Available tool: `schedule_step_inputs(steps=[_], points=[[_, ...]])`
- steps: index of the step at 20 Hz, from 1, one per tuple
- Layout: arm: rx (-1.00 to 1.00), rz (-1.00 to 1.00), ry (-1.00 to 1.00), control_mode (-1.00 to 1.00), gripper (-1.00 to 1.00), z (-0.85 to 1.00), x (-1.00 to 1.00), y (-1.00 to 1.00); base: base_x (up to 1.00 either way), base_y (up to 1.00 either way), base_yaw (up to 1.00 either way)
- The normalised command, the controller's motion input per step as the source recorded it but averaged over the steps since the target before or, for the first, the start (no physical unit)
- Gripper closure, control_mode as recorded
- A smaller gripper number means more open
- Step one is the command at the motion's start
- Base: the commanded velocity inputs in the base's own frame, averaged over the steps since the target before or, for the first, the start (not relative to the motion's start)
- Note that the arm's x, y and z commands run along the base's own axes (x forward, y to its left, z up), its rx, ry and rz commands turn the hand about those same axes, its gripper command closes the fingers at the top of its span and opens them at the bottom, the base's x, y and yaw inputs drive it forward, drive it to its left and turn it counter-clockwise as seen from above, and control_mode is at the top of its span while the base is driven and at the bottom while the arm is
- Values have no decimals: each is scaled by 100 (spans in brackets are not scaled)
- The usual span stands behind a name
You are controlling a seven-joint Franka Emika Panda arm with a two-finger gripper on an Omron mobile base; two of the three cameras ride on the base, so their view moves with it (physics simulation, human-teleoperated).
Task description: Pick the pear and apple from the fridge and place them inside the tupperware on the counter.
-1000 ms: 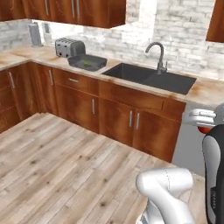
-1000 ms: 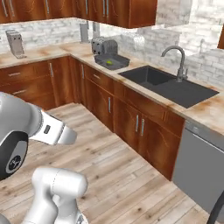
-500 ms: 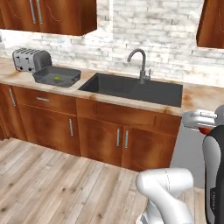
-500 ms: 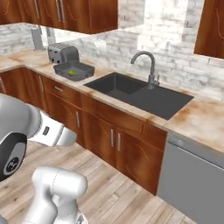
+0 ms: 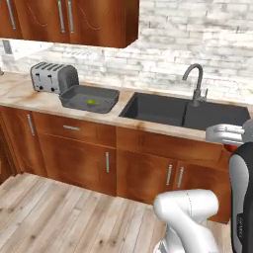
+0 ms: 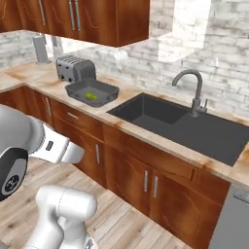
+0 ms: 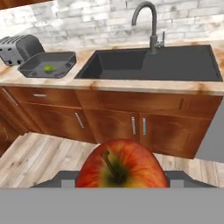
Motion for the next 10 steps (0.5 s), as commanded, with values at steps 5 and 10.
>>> schedule_step_inputs(steps=[5,10], points=[[0,0,0,100,100,0,0,0,100,82,-13],[0,0,0,100,100,0,0,0,100,84,-17]])
